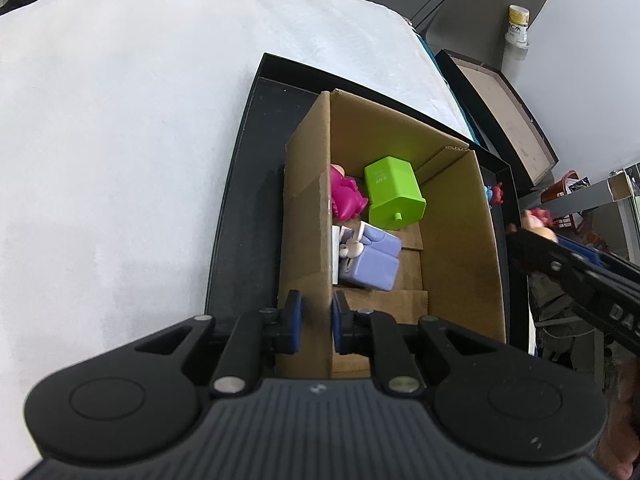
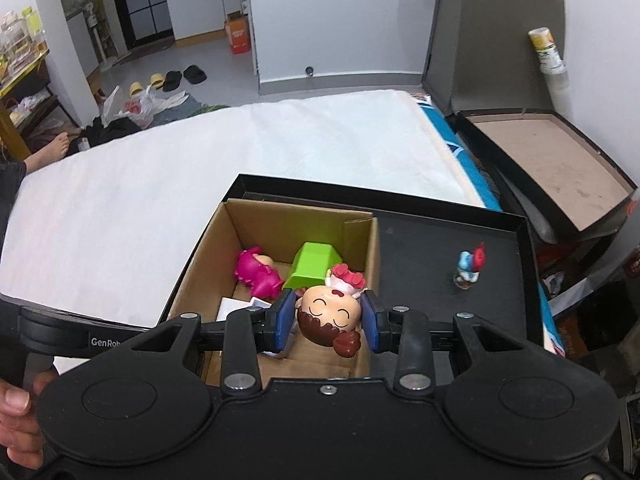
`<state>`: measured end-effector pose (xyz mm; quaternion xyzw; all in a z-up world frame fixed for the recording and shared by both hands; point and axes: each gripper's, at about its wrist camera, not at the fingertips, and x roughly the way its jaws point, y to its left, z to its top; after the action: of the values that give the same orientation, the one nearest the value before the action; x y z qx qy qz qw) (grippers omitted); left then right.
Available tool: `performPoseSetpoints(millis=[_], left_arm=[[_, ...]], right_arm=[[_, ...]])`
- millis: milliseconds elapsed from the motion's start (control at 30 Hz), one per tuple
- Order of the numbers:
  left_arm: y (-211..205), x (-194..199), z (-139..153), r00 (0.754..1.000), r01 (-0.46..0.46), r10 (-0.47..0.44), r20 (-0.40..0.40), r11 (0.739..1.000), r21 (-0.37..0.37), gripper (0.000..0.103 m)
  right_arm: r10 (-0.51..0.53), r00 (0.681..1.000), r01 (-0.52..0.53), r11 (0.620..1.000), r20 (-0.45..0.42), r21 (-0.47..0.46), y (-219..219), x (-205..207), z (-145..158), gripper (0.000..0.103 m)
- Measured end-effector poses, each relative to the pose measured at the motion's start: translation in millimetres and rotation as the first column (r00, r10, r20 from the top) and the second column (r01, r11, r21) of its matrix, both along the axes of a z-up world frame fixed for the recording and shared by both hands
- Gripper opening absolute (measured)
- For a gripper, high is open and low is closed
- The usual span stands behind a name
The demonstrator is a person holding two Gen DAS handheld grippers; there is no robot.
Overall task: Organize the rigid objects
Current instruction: 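Lift the doll figurine with the right gripper and carry it over the box, then lower the doll figurine into the box and open the right gripper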
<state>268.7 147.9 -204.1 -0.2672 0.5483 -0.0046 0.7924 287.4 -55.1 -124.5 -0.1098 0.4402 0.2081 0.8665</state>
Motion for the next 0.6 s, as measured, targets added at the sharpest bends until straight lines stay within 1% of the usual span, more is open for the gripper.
performPoseSetpoints(millis=[133, 400, 600], left_arm=[[1.9, 1.0, -1.2, 1.000, 0.002, -0.002, -0.002, 1.000, -0.012, 0.015], [2.0, 1.4, -2.7, 1.000, 0.002, -0.002, -0.002, 1.000, -0.013, 0.015], [0.4, 2.6, -2.5, 1.000, 0.007, -0.007, -0.005, 1.000, -0.011, 0.016]], right_arm=[[-0.006, 1.000, 0.006, 1.000, -0.029, -0.014, 5.6, 8.6, -8.7, 0.035], [-0.017, 0.998, 0.015, 0.999, -0.060, -0.041, 14.4, 18.7, -21.0, 0.036], [-0.026, 0.998, 0.025, 0.999, -0.061, -0.023, 10.7, 19.7, -17.7, 0.036]])
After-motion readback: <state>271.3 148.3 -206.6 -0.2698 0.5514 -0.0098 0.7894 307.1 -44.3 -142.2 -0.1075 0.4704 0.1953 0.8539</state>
